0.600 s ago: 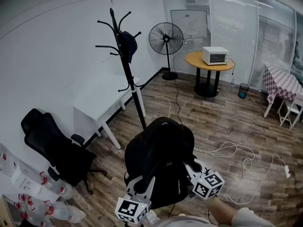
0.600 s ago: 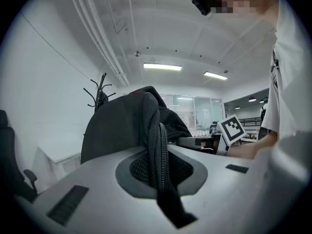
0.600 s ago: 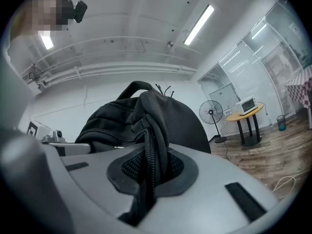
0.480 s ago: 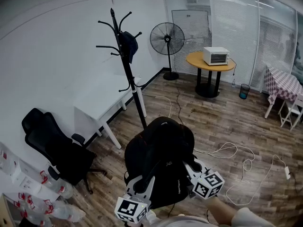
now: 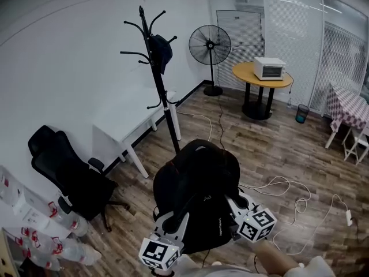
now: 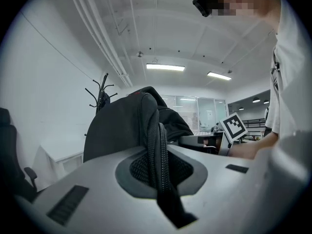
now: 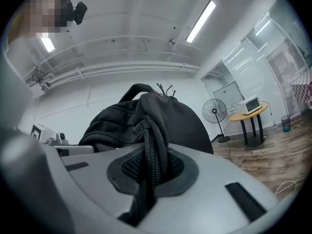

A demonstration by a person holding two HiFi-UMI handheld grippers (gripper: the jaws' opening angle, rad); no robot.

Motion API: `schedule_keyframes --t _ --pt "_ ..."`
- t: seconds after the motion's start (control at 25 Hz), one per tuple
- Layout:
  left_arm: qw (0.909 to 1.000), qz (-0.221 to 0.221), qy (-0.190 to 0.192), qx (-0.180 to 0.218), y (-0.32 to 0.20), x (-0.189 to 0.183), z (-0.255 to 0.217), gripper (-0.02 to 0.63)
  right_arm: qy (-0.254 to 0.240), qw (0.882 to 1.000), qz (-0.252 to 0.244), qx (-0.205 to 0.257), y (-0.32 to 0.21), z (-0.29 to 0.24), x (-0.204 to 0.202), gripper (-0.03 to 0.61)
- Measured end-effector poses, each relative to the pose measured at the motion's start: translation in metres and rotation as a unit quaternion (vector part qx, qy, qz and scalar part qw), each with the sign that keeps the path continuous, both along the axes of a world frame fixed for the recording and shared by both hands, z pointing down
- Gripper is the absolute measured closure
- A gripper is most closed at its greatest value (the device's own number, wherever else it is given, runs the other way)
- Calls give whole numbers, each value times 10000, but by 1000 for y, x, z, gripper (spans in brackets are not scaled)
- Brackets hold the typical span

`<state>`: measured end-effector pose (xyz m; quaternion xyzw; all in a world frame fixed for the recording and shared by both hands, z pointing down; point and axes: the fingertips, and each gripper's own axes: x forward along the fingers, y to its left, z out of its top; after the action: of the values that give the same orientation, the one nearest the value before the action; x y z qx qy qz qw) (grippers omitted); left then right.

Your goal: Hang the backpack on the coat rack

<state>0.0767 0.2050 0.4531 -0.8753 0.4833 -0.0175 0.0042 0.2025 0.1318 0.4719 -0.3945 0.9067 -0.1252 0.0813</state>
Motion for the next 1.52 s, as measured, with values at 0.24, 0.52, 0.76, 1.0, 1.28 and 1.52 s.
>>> schedule_keyframes --t 0.24,0.52,0.76,1.0,1.28,1.52 --pt "9999 120 -25 -39 -27 -10 1 578 -7 9998 159 -77 -24 4 -9 548" --pt "9994 346 42 -3 -78 -45 4 578 -2 9993 347 -134 -70 4 -41 548" --pt "9988 461 139 64 -125 -94 -3 578 2 9989 459 10 -116 -6 -89 548" --pt "9983 522 -77 245 -164 -138 -13 578 -122 9988 464 128 -158 -16 -134 548" --pt "9976 463 -349 386 -202 -168 -28 578 -189 9990 390 81 -199 -25 -167 549" --pt "9980 421 -389 271 -240 -180 -25 578 -122 9994 338 20 -237 -22 -180 548"
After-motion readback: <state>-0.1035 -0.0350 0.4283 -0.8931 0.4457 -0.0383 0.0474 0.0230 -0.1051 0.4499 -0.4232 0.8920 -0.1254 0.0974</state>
